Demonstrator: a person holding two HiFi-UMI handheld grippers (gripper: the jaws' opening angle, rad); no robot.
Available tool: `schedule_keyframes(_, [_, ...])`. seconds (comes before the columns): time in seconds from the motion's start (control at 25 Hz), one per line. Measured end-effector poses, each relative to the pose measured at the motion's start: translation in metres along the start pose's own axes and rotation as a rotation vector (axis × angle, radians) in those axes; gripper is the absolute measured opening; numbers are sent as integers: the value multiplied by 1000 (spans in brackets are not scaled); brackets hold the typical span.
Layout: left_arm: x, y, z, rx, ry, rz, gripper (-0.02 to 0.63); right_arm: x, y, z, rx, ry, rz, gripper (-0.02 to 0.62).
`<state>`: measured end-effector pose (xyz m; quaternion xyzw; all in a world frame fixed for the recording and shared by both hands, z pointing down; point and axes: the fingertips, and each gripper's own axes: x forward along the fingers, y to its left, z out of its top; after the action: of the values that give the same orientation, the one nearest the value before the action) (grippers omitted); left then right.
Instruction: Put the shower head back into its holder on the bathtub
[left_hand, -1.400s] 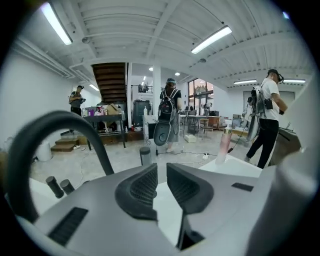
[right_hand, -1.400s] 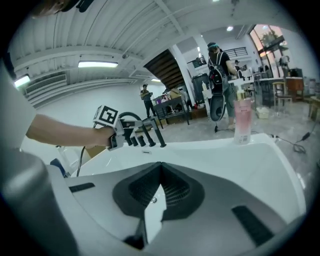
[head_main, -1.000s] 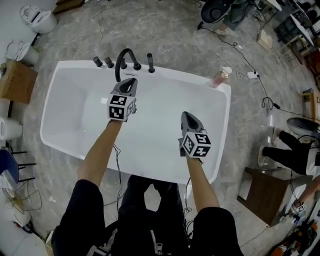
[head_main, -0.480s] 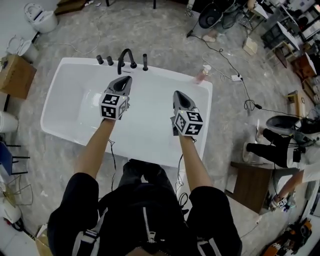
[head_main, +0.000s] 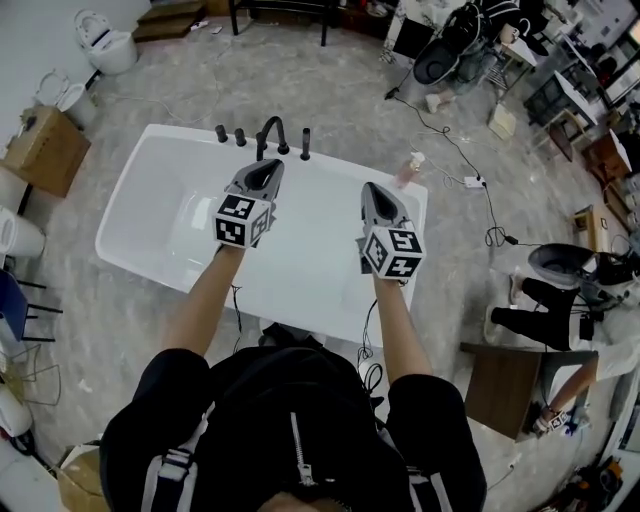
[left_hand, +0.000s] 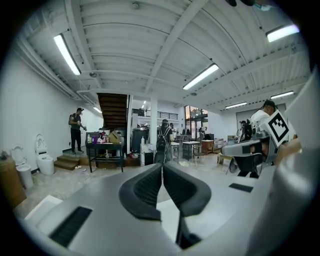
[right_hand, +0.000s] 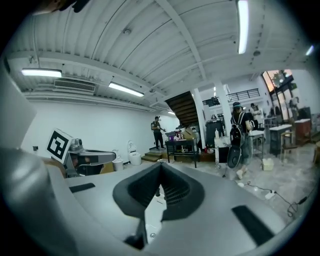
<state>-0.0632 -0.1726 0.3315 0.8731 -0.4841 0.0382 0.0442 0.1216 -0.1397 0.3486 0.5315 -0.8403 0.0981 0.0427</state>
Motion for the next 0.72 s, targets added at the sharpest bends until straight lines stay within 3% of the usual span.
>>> schedule_keyframes(0.24, [-24, 0, 3, -2, -22, 10, 32, -6, 14, 10, -8, -47, 19, 5])
schedule_keyframes(0.72, [-47, 4, -8, -1, -18, 12, 32, -7, 40, -7, -12, -33, 40, 5])
